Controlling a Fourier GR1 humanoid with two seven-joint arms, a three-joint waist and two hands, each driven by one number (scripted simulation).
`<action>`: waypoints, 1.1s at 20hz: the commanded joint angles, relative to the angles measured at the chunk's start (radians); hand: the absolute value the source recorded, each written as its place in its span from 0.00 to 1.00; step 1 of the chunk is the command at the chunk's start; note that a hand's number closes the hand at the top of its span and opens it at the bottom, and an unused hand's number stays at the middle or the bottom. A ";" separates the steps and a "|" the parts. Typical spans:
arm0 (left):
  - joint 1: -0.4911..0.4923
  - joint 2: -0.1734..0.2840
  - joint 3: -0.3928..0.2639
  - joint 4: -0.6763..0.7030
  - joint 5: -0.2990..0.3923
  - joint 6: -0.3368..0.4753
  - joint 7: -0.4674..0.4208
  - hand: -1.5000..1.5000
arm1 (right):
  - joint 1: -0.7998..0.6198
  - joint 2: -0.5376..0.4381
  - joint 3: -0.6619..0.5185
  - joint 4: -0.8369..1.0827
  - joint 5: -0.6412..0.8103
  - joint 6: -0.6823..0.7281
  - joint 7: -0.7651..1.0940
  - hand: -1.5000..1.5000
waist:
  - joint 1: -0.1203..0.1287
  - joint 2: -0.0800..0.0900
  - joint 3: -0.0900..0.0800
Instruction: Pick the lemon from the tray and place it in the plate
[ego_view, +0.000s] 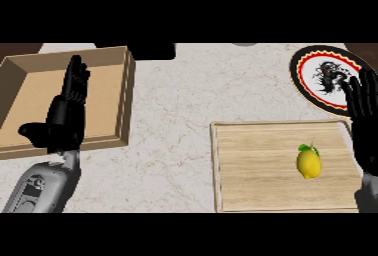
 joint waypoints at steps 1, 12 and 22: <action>-0.008 0.003 -0.013 0.019 -0.021 -0.038 0.027 0.50 | -0.054 0.055 -0.010 0.018 0.046 -0.098 0.042 0.00 | 0.019 0.001 -0.018; 0.030 0.072 -0.038 0.113 0.029 -0.175 0.104 0.50 | -0.038 0.140 0.158 0.325 0.569 -0.557 0.321 0.00 | 0.042 0.012 -0.020; 0.072 0.055 -0.034 0.102 -0.003 -0.185 0.091 0.50 | 0.003 0.091 0.317 0.195 1.160 -0.562 0.711 0.00 | 0.009 -0.006 -0.020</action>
